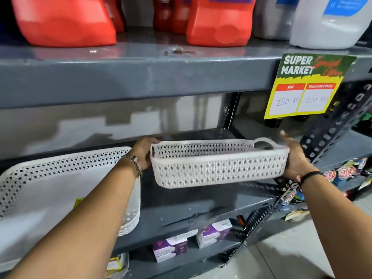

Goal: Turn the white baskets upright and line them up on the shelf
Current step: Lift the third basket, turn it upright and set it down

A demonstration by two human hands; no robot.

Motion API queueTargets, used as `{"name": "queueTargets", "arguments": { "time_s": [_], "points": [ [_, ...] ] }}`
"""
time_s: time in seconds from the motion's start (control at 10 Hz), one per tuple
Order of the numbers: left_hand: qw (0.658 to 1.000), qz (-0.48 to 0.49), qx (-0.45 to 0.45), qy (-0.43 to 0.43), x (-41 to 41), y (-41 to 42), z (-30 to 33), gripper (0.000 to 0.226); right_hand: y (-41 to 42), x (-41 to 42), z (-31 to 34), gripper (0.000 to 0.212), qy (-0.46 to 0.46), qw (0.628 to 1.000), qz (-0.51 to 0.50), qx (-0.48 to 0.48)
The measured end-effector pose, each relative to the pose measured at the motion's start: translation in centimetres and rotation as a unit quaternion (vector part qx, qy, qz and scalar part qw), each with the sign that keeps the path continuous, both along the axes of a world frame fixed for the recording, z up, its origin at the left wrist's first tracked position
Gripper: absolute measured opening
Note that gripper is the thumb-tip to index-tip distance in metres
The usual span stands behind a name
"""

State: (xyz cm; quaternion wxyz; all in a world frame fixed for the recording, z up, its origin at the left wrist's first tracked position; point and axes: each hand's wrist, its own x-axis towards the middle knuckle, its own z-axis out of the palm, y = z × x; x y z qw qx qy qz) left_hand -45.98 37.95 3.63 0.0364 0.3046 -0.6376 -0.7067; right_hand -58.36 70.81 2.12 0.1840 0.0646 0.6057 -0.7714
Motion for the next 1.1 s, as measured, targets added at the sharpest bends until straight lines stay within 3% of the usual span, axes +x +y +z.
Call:
{"name": "queueTargets", "arguments": {
  "time_s": [0.1, 0.2, 0.3, 0.4, 0.5, 0.6, 0.8, 1.1],
  "points": [
    [0.992, -0.016, -0.096, -0.082, 0.7, 0.3, -0.4, 0.034, 0.3, 0.0, -0.3, 0.025, -0.006, 0.994, 0.023, 0.107],
    [0.982, -0.008, -0.163, -0.096, 0.2, -0.3, -1.9, 0.026, -0.3, 0.0, -0.4, 0.035, 0.025, 0.963, 0.056, 0.262],
    [0.973, -0.036, -0.187, -0.128, -0.1, -0.2, -3.3, 0.032, -1.3, 0.1, -1.1, 0.031, 0.099, 0.867, 0.077, 0.482],
    [0.972, -0.025, -0.177, -0.153, -0.1, 0.6, -3.7, 0.022, -1.8, 0.3, -1.8, 0.034, 0.103, 0.833, 0.078, 0.538],
    [0.971, -0.003, -0.147, -0.190, -0.7, 1.3, -3.8, 0.054, -1.8, -0.2, -3.3, 0.035, 0.121, 0.792, 0.086, 0.592],
    [0.970, 0.014, -0.152, -0.190, -1.2, 1.4, -3.9, 0.057, -1.7, -0.6, -3.9, 0.036, 0.124, 0.787, 0.086, 0.599],
    [0.953, 0.033, -0.212, -0.214, -1.3, 2.1, -4.1, 0.073, -2.0, -0.8, -4.4, 0.034, 0.135, 0.809, 0.075, 0.567],
    [0.932, -0.032, -0.304, -0.193, 0.0, 2.3, -4.4, 0.065, -2.4, -0.4, -4.4, 0.036, 0.119, 0.813, 0.078, 0.565]
  ]
}}
